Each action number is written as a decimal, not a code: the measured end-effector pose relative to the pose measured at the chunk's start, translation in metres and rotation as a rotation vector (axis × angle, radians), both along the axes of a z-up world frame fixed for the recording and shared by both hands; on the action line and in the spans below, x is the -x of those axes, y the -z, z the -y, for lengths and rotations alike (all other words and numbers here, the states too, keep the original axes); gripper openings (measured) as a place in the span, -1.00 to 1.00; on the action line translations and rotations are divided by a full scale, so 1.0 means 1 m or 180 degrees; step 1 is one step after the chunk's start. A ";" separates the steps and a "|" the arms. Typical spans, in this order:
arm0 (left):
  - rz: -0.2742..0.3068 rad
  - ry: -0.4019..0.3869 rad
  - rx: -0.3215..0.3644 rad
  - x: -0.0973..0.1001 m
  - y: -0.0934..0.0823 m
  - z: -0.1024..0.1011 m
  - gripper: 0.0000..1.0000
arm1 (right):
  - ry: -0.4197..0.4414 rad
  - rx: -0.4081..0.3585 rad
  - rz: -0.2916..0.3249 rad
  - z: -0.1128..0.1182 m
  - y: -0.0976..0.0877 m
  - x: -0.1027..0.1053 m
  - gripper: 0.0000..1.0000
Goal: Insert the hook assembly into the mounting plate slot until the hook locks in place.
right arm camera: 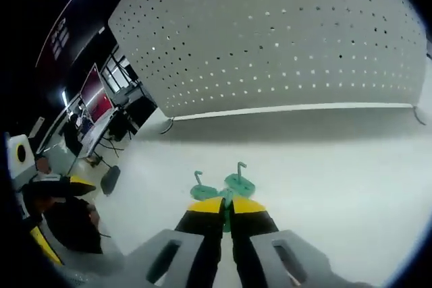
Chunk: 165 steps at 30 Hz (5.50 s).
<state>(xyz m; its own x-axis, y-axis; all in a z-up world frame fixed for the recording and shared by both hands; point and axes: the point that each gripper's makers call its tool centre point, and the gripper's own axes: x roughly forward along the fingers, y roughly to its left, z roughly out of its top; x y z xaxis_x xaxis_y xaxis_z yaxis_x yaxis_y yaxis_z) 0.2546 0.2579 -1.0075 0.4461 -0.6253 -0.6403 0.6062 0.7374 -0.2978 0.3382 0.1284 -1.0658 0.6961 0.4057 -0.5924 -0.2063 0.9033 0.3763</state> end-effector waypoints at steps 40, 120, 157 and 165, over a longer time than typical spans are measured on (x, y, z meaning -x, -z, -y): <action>0.0175 0.0007 0.0766 -0.016 -0.055 0.026 -0.15 | -0.0523 -0.0944 0.1014 -0.087 -0.140 0.061 -1.00; 0.1464 0.0242 0.0541 -0.022 -0.110 0.051 -0.97 | -0.0416 -0.1443 0.1254 -0.084 -0.187 0.069 -0.97; 0.0941 0.0091 0.0819 -0.018 -0.092 0.041 -0.68 | -0.0788 -0.0799 0.1233 -0.086 -0.174 0.065 -0.99; 0.0975 0.0094 0.0961 -0.015 -0.100 0.043 -0.07 | -0.0693 -0.0689 0.1426 -0.069 -0.186 0.053 -0.99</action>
<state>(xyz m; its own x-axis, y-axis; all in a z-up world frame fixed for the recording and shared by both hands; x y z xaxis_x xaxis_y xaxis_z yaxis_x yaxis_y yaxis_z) 0.2692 0.2147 -0.9074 0.5662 -0.7797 -0.2673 0.7199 0.6257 -0.3004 0.2852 0.1979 -0.8795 0.7475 0.6485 -0.1439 -0.5629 0.7334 0.3811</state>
